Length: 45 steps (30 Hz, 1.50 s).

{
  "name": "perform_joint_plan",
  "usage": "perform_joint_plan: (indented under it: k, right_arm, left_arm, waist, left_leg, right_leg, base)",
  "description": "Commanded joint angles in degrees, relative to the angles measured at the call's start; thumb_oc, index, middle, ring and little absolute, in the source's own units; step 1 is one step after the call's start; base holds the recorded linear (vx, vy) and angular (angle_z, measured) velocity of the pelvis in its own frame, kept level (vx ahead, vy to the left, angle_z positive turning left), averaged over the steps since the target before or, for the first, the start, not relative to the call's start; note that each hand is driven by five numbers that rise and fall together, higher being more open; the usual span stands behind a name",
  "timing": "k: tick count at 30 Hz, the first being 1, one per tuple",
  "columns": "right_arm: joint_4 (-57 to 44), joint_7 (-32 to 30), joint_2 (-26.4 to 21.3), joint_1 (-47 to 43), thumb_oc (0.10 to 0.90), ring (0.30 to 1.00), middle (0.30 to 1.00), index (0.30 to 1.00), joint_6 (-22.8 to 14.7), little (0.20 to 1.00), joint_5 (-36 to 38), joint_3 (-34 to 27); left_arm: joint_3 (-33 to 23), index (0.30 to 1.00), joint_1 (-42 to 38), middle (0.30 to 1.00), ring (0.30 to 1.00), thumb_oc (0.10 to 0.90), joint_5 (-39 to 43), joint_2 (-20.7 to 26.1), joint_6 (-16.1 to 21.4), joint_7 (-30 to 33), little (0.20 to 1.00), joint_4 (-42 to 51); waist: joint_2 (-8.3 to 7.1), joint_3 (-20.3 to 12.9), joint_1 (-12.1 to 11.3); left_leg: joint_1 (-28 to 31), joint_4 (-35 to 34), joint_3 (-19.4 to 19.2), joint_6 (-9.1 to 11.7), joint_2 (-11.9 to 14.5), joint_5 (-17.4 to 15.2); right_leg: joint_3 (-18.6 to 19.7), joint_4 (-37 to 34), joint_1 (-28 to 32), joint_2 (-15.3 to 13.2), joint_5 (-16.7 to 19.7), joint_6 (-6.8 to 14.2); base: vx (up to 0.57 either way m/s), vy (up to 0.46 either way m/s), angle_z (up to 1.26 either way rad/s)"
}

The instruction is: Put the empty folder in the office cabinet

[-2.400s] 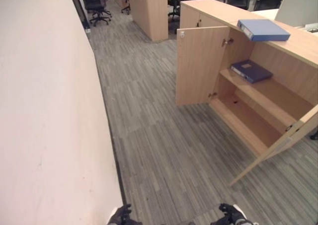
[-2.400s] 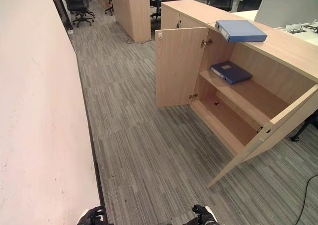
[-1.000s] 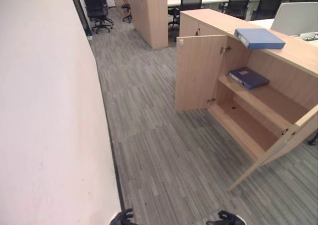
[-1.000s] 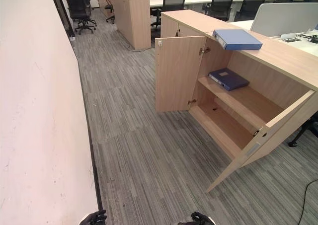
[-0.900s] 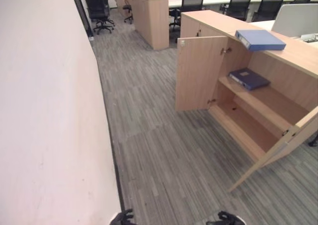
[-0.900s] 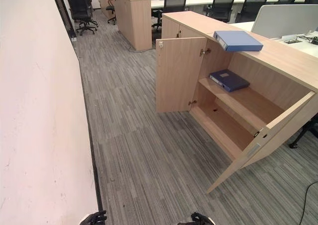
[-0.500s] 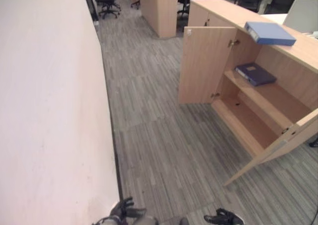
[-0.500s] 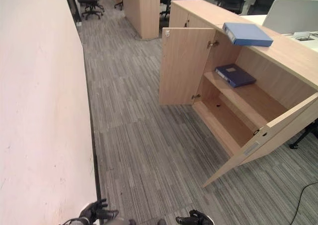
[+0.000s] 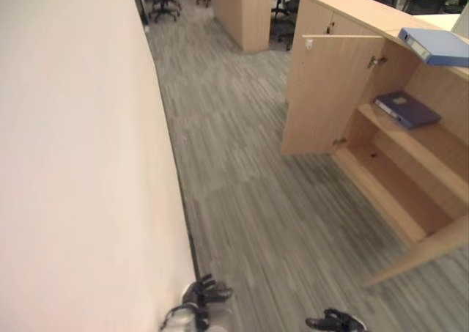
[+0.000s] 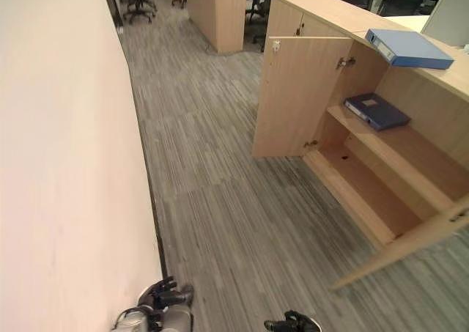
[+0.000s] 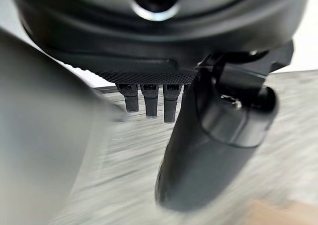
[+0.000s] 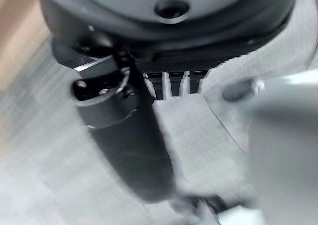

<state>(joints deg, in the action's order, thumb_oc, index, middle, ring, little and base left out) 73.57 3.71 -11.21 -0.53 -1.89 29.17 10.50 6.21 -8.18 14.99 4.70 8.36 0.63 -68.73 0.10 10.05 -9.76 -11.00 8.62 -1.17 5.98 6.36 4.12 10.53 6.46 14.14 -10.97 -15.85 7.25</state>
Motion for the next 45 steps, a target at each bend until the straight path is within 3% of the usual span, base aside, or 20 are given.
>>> perform_joint_plan:
  k: [1, 2, 3, 4, 6, 8, 10, 12, 15, 16, 17, 19, 21, 26, 27, 32, 37, 39, 43, 45]
  right_arm:
    - [-2.62, 0.77, -1.16, -3.09, 0.8, 0.9, 0.9, 0.9, -2.3, 0.9, -0.79, -1.52]
    - [-2.63, 0.77, -1.13, -3.07, 0.8, 0.9, 0.9, 0.9, -2.3, 0.9, -0.8, -1.52]
    - [-2.65, 1.04, -0.71, -3.12, 0.8, 0.9, 0.9, 0.9, -2.27, 0.9, -0.65, -1.62]
    - [-2.65, 1.04, -0.69, -3.1, 0.8, 0.9, 0.9, 0.9, -2.27, 0.9, -0.64, -1.61]
    - [-3.5, 1.37, -0.46, -3.89, 0.8, 0.9, 0.9, 0.9, -2.31, 0.9, -1.15, -1.34]
    - [-3.66, 1.35, -0.38, -4.28, 0.8, 0.9, 0.9, 0.9, -2.45, 0.9, -1.32, -1.35]
    - [-4.37, 0.93, -0.39, -5.32, 0.8, 0.9, 0.9, 0.9, -2.5, 0.9, -1.04, -1.93]
    - [-4.28, 0.76, -0.22, -5.58, 0.8, 0.9, 0.9, 0.9, -2.52, 0.9, -0.9, -2.09]
    - [-4.99, 0.32, -0.05, -6.28, 0.8, 0.9, 0.9, 0.9, -2.86, 0.9, -1.11, -1.69]
    - [-5.32, 0.14, -0.25, -6.47, 0.8, 0.9, 0.9, 0.9, -2.98, 0.9, -0.92, -1.72]
    - [-5.32, 0.14, -0.27, -6.49, 0.8, 0.9, 0.9, 0.9, -2.98, 0.9, -0.92, -1.71]
    - [-5.15, -0.41, -0.54, -6.63, 0.8, 0.9, 0.9, 0.9, -3.09, 0.9, -0.82, -1.95]
    - [-5.11, -0.65, -0.75, -6.71, 0.8, 0.9, 0.9, 0.9, -3.06, 0.9, -0.76, -2.16]
    - [-4.38, -0.95, -1.47, -5.96, 0.8, 0.9, 0.9, 0.9, -2.99, 0.9, 0.81, -3.86]
    - [-3.62, -0.92, -1.51, -5.44, 0.8, 0.9, 0.9, 0.9, -2.88, 0.9, 0.99, -5.04]
    - [-2.64, -0.72, -2.15, -3.91, 0.8, 0.9, 0.9, 0.9, -2.43, 0.9, 0.6, -6.78]
    - [-0.96, -0.73, -3.78, -2.32, 0.8, 0.9, 0.9, 0.9, -2.2, 0.9, -0.31, -8.14]
    - [-0.84, -0.58, -4.46, -2.46, 0.8, 0.9, 0.9, 0.9, -2.21, 0.9, -0.17, -8.29]
    - [-1.25, -0.63, -5.33, -3.5, 0.8, 0.9, 0.9, 0.9, -2.4, 0.9, -0.93, -6.7]
    - [-2.62, -0.69, -6.13, -4.26, 0.8, 0.9, 0.9, 0.9, -2.58, 0.9, -0.67, -6.05]
  left_arm:
    - [4.25, 0.9, 4.8, 0.9, 0.9, 0.8, -3.24, 11.03, -0.15, -0.48, 0.9, -1.11]
    - [4.25, 0.9, 4.82, 0.9, 0.9, 0.8, -3.24, 11.06, -0.15, -0.49, 0.9, -1.11]
    - [4.45, 0.9, 5.17, 0.9, 0.9, 0.8, -3.97, 11.3, -0.25, -0.48, 0.9, -1.23]
    - [4.45, 0.9, 5.19, 0.9, 0.9, 0.8, -3.98, 11.31, -0.24, -0.48, 0.9, -1.22]
    - [4.97, 0.9, 5.1, 0.9, 0.9, 0.8, -4.56, 11.58, -0.21, -0.62, 0.9, -0.83]
    - [5.25, 0.9, 4.63, 0.9, 0.9, 0.8, -4.61, 11.86, -0.17, -0.69, 0.9, -0.74]
    - [5.55, 0.9, 3.97, 0.9, 0.9, 0.8, -4.44, 12.01, -0.32, -0.46, 0.9, -0.27]
    - [5.59, 0.9, 3.73, 0.9, 0.9, 0.8, -4.32, 12.0, -0.44, -0.29, 0.9, -0.25]
    - [5.81, 0.9, 3.33, 0.9, 0.9, 0.8, -4.33, 11.57, -0.42, -0.04, 0.9, -0.02]
    - [5.77, 0.9, 3.23, 0.9, 0.9, 0.8, -4.12, 11.27, -0.45, 0.08, 0.9, -0.03]
    - [5.75, 0.9, 3.21, 0.9, 0.9, 0.8, -4.12, 11.24, -0.45, 0.08, 0.9, -0.03]
    - [6.14, 0.9, 3.41, 0.9, 0.9, 0.8, -4.19, 10.8, -0.57, 0.12, 0.9, -0.23]
    - [6.39, 0.9, 3.46, 0.9, 0.9, 0.8, -4.45, 10.59, -0.71, 0.02, 0.9, -0.28]
    - [6.25, 0.9, 4.6, 0.9, 0.9, 0.8, -6.62, 10.25, -0.83, -0.1, 0.9, -1.14]
    - [5.69, 0.9, 5.54, 0.9, 0.9, 0.8, -7.31, 9.98, -0.72, -0.38, 0.9, -1.25]
    - [4.95, 0.9, 7.15, 0.9, 0.9, 0.8, -8.8, 9.63, -0.6, -0.45, 0.9, -2.04]
    - [5.31, 0.9, 8.36, 0.9, 0.9, 0.8, -9.95, 8.68, -0.47, -0.58, 0.9, -2.13]
    - [5.51, 0.9, 8.06, 0.9, 0.9, 0.8, -9.59, 8.49, -0.54, -0.69, 0.9, -1.74]
    - [6.75, 0.9, 7.07, 0.9, 0.9, 0.8, -9.7, 8.08, -0.28, -0.51, 0.9, -0.88]
    - [8.16, 0.9, 5.74, 0.9, 0.9, 0.8, -9.14, 7.99, -0.39, -0.56, 0.9, 0.52]
  waist:
    - [-3.38, -2.8, -0.49]
    - [-3.5, -2.89, -0.53]
    - [-4.33, -3.87, -0.41]
    - [-4.41, -3.95, -0.45]
    - [-5.25, -4.42, -0.81]
    - [-5.25, -4.3, -0.97]
    - [-3.23, -3.58, -0.27]
    - [-2.36, -3.09, 0.14]
    - [-0.45, -1.54, 1.35]
    - [1.03, -0.13, 3.44]
    - [1.22, -0.21, 3.42]
    - [2.65, 1.13, 4.69]
    - [2.73, 1.63, 5.58]
    - [1.56, 2.58, 8.64]
    - [1.91, 2.55, 9.17]
    - [2.89, 1.92, 10.53]
    - [4.14, -0.23, 10.86]
    - [5.32, -0.14, 11.63]
    - [7.58, -0.47, 13.11]
    - [6.81, 0.74, 13.62]
  left_leg:
    - [-8.03, -8.67, -0.41, 0.68, 1.54, 11.53]
    - [-8.1, -8.62, -0.5, 0.66, 1.47, 11.47]
    - [-7.43, -8.26, -2.01, -0.26, 0.16, 10.36]
    - [-7.47, -8.26, -2.09, -0.29, 0.12, 10.32]
    - [-6.39, -8.14, -4.42, -2.05, -1.59, 8.03]
    - [-5.38, -8.25, -5.34, -3.1, -2.37, 6.73]
    - [-1.81, -8.55, -6.28, -5.13, -3.43, 3.67]
    - [-0.07, -9.02, -6.47, -5.85, -3.64, 2.84]
    - [5.01, -11.18, -6.42, -7.48, -5.36, 0.77]
    - [8.64, -12.49, -5.77, -7.93, -6.13, -0.89]
    - [8.51, -12.51, -5.75, -7.87, -5.92, -0.8]
    - [12.24, -13.62, -6.41, -7.33, -5.59, -2.67]
    - [13.69, -13.62, -5.96, -6.96, -5.64, -3.66]
    - [20.42, -13.62, -6.11, -5.74, -7.31, -8.4]
    - [22.33, -13.62, -6.98, -4.96, -6.52, -9.62]
    - [27.29, -13.62, -6.86, -4.13, -6.08, -12.75]
    - [31.34, -10.63, -8.82, -2.78, -4.98, -17.31]
    - [30.97, -7.09, -9.06, -1.27, -2.61, -16.53]
    - [29.77, -0.8, -8.99, 2.9, 1.91, -8.89]
    - [23.05, 14.59, -8.32, 5.92, 5.41, 2.96]
  right_leg:
    - [-1.45, -1.63, 8.69, 3.99, 2.77, -0.4]
    - [-1.44, -1.73, 8.67, 3.87, 2.79, -0.36]
    - [-1.29, 0.02, 7.27, 2.56, 9.08, 1.48]
    - [-1.26, -0.09, 7.25, 2.47, 9.13, 1.51]
    - [-1.59, 4.39, 4.48, 0.94, 19.81, 5.11]
    - [-2.16, 7.57, 2.77, 0.35, 23.99, 6.22]
    - [-5.35, 16.02, -2.22, 0.67, 29.92, 7.26]
    - [-6.87, 19.24, -3.69, 1.02, 31.21, 7.33]
    - [-10.28, 24.84, -7.51, 3.17, 28.79, 6.87]
    - [-13.09, 28.5, -14.32, 5.9, 23.47, 5.96]
    - [-13.14, 28.3, -14.4, 6.11, 23.7, 5.9]
    - [-23.29, 20.87, -19.47, 4.44, 16.44, 3.13]
    - [-26.1, 18.61, -20.48, 3.91, 14.44, 2.3]
    - [-32.66, 0.03, -23.85, 2.96, 20.02, 1.98]
    - [-35.27, -3.79, -24.84, 0.53, 21.58, 2.55]
    - [-32.44, -6.18, -26.84, -2.0, 24.62, 3.75]
    - [-38.63, -5.5, -23.24, -4.3, 26.57, 2.94]
    - [-39.2, -4.21, -23.14, -3.59, 25.59, 2.04]
    - [-38.05, -3.02, -22.3, 0.72, 21.46, -1.31]
    - [-36.52, -4.01, -18.67, 2.96, 18.11, -4.68]
  base:
    - [0.35, 0.33, 0.03]
    - [0.42, 0.405, -0.12]
    - [0.19, 0.188, -0.17]
    - [0.28, 0.287, -0.1]
    - [0.25, 0.252, -0.26]
    - [0.2, 0.224, -0.21]
    - [0.27, 0.352, -0.06]
    - [0.19, 0.27, 0.07]
    - [0.29, 0.351, 0.12]
    - [0.18, 0.198, 0.05]
    - [0.31, 0.26, -0.16]
    - [0.29, 0.11, 0.04]
    - [0.29, 0.007, -0.24]
    - [0.34, -0.069, -0.12]
    - [0.19, -0.101, 0.07]
    - [0.4, -0.105, -0.26]
    - [0.33, -0.135, -0.29]
    - [0.33, -0.237, -0.3]
    - [0.25, -0.194, -0.22]
    - [0.26, -0.248, -0.59]
